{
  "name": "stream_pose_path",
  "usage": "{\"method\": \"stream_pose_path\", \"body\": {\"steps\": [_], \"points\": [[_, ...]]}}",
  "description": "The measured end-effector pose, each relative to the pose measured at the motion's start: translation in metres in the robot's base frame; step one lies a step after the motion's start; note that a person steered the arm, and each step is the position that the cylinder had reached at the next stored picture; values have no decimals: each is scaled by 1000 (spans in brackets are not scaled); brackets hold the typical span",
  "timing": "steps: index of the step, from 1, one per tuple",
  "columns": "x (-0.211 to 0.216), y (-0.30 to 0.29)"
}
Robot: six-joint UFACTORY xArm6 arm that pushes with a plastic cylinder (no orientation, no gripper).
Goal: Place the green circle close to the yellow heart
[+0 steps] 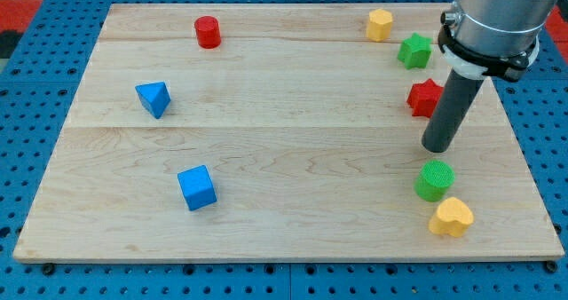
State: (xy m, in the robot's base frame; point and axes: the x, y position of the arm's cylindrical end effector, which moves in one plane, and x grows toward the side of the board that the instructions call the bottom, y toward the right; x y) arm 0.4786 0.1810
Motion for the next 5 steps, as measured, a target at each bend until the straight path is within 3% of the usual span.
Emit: {"method": "stream_pose_path", "body": {"steps": [3, 5], "points": [[28, -66], [28, -49]]}}
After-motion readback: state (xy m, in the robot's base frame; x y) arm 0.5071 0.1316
